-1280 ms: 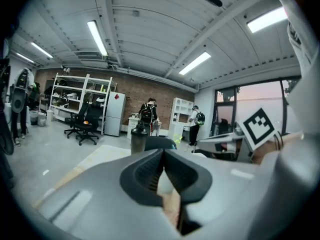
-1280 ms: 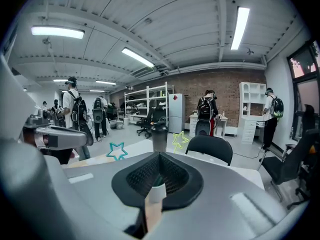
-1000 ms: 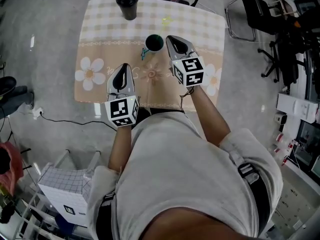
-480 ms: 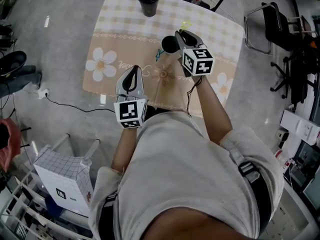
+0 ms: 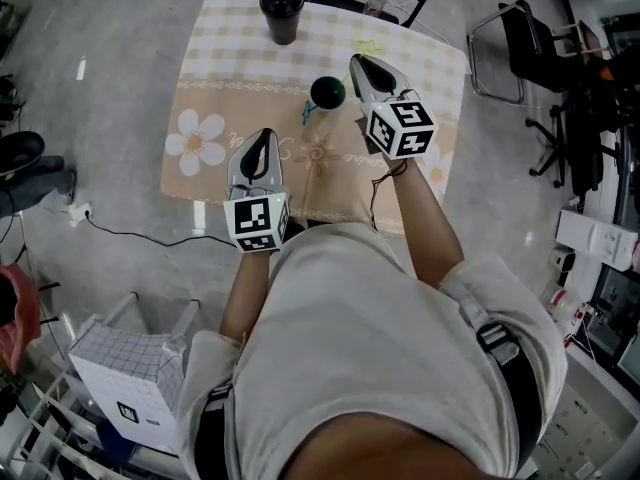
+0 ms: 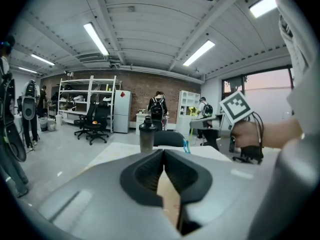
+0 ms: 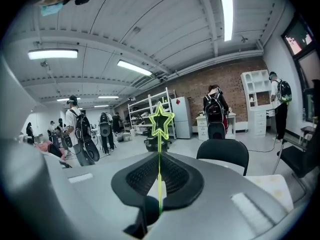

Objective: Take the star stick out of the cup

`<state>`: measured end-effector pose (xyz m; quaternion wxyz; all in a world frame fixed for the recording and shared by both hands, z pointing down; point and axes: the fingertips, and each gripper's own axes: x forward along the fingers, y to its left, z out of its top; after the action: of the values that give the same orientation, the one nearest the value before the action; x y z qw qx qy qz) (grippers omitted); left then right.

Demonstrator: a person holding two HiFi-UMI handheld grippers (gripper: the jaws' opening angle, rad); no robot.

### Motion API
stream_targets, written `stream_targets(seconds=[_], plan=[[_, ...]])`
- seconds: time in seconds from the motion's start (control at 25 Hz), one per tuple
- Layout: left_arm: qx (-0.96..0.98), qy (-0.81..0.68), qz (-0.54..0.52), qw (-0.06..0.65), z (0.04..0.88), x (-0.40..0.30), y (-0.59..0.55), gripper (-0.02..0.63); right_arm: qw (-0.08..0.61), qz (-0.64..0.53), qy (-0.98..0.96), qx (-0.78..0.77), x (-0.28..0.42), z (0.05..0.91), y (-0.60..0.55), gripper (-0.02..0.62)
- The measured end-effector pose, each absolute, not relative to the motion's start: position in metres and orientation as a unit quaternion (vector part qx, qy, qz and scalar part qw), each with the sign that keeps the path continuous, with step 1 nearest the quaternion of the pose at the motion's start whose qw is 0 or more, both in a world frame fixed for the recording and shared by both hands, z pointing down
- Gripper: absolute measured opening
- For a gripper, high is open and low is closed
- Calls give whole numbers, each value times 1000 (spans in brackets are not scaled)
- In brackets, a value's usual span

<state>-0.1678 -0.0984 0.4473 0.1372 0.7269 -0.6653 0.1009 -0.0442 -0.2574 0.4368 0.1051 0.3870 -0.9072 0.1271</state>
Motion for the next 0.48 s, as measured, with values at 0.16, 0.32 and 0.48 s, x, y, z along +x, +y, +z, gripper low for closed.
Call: stream_targets(seconds=[0.16, 0.32, 0.48], plan=[[740, -654, 94, 128, 438, -159, -100, 3, 70, 119, -906, 401, -27, 398, -251, 6], [748, -654, 71, 96, 417, -153, -99, 3, 38, 121, -898, 421, -4, 367, -242, 6], [757, -649, 45, 60, 391, -149, -96, 3, 28, 118, -893, 433, 15, 346, -229, 6]])
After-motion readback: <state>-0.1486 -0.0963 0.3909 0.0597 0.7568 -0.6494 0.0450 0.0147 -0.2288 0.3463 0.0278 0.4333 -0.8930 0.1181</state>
